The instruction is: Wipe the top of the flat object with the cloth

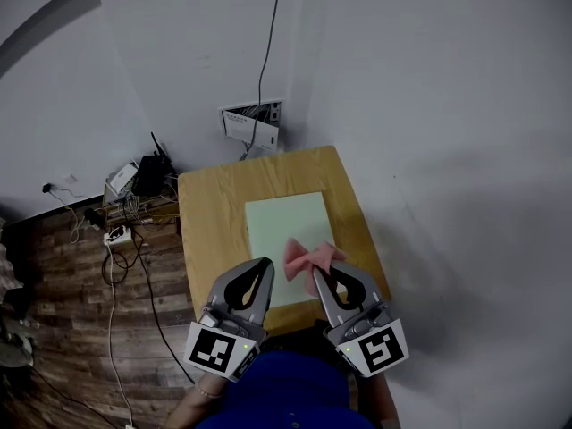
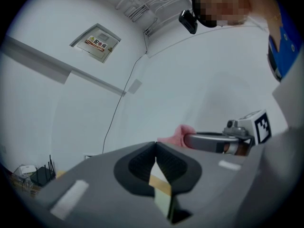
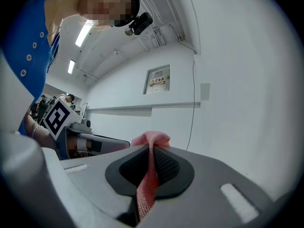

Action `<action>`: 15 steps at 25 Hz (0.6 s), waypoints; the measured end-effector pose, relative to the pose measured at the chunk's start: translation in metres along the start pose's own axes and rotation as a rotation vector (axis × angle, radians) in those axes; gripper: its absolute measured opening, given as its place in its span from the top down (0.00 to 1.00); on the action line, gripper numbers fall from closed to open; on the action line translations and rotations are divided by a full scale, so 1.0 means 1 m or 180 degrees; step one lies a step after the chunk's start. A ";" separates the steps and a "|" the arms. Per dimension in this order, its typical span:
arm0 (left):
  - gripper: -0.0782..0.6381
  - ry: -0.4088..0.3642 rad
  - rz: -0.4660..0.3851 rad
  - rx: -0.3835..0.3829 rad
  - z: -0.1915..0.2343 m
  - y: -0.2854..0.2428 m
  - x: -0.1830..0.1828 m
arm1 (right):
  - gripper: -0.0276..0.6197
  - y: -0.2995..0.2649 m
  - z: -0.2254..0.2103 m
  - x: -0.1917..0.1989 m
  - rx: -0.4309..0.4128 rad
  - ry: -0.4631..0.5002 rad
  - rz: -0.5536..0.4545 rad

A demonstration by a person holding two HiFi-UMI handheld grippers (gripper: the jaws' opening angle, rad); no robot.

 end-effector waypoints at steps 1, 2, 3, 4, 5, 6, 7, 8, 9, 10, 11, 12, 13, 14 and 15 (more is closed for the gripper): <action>0.89 0.0011 0.0041 -0.0037 0.002 0.001 0.001 | 0.94 0.000 0.000 -0.001 0.0010 -0.0004 -0.0005; 0.89 0.0021 0.0076 -0.0061 0.003 0.002 0.002 | 0.94 0.000 0.000 -0.001 0.0022 -0.0007 -0.0005; 0.89 0.0024 0.0090 -0.0065 0.004 0.003 0.003 | 0.94 0.000 0.001 -0.002 0.0033 -0.0005 -0.0002; 0.89 0.0019 0.0088 -0.0055 0.004 0.004 0.004 | 0.94 0.000 0.001 -0.003 0.0042 0.0001 0.0001; 0.89 0.0012 0.0081 -0.0042 0.004 0.005 0.005 | 0.94 0.000 0.001 -0.003 0.0048 0.0006 0.0005; 0.89 0.0008 0.0083 -0.0041 0.004 0.005 0.005 | 0.94 0.000 0.001 -0.003 0.0052 0.0006 0.0009; 0.89 0.0013 0.0093 -0.0047 0.004 0.005 0.005 | 0.94 0.000 0.001 -0.003 0.0055 0.0004 0.0010; 0.89 0.0025 0.0104 -0.0047 0.004 0.005 0.004 | 0.94 0.000 0.001 -0.003 0.0056 0.0003 0.0009; 0.89 0.0037 0.0112 -0.0042 0.003 0.004 0.004 | 0.94 0.001 0.001 -0.003 0.0054 0.0003 0.0007; 0.89 0.0042 0.0117 -0.0040 0.003 0.004 0.004 | 0.94 0.000 0.001 -0.003 0.0052 0.0004 0.0003; 0.89 0.0043 0.0122 -0.0037 0.003 0.003 0.004 | 0.94 0.000 0.001 -0.003 0.0048 0.0005 0.0002; 0.89 0.0044 0.0125 -0.0030 0.003 0.002 0.005 | 0.94 0.000 0.001 -0.002 0.0043 0.0007 0.0005; 0.89 0.0048 0.0127 -0.0015 0.002 0.002 0.006 | 0.94 0.000 0.001 -0.002 0.0036 0.0010 0.0008; 0.89 0.0053 0.0128 0.0000 0.001 0.001 0.007 | 0.94 0.000 0.001 -0.001 0.0028 0.0014 0.0013; 0.89 0.0053 0.0128 0.0008 0.000 0.000 0.007 | 0.94 0.000 0.001 0.000 0.0020 0.0015 0.0017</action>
Point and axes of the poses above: the fingertips, and each gripper's own axes: y backward along the fingers, z to its left, x out of its underside, the point moved 5 cm from there along y, backward along the fingers, and after that the axes turned 14 degrees about x, right-handed, at the moved point
